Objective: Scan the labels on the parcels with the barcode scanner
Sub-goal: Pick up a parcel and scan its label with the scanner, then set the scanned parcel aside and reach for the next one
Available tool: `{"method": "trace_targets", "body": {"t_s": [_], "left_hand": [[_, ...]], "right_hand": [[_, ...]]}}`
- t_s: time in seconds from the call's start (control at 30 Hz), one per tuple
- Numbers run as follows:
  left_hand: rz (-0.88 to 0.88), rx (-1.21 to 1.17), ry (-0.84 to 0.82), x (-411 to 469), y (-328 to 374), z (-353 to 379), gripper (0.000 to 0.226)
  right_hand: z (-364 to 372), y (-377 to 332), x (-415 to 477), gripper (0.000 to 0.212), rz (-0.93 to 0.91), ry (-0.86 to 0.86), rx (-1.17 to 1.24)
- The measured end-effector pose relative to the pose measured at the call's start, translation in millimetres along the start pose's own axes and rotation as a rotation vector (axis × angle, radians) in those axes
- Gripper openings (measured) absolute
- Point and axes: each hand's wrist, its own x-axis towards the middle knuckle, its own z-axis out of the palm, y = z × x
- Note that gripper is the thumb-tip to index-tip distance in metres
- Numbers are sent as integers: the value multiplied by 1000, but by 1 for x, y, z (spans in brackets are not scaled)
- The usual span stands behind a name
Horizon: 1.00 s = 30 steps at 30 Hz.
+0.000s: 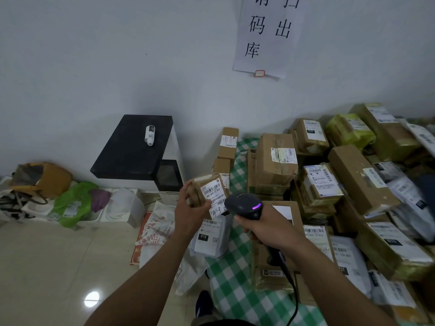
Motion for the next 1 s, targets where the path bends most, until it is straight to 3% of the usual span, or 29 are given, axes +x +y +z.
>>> {"method": "trace_targets", "body": {"t_s": [0.43, 0.67, 0.87, 1.0], "left_hand": [[-57, -14, -10, -2, -14, -8, 79], [-277, 39, -186, -14, -49, -11, 51], [-343, 130, -294, 3, -57, 5, 25], [-379, 150, -302, 11, -64, 10, 26]], "right_hand": [[-6, 7, -1, 17, 25, 3, 26], [-5, 27, -1, 18, 92, 39, 31], [0, 34, 2, 22, 108, 45, 45], [-3, 36, 1, 17, 114, 70, 30]]}}
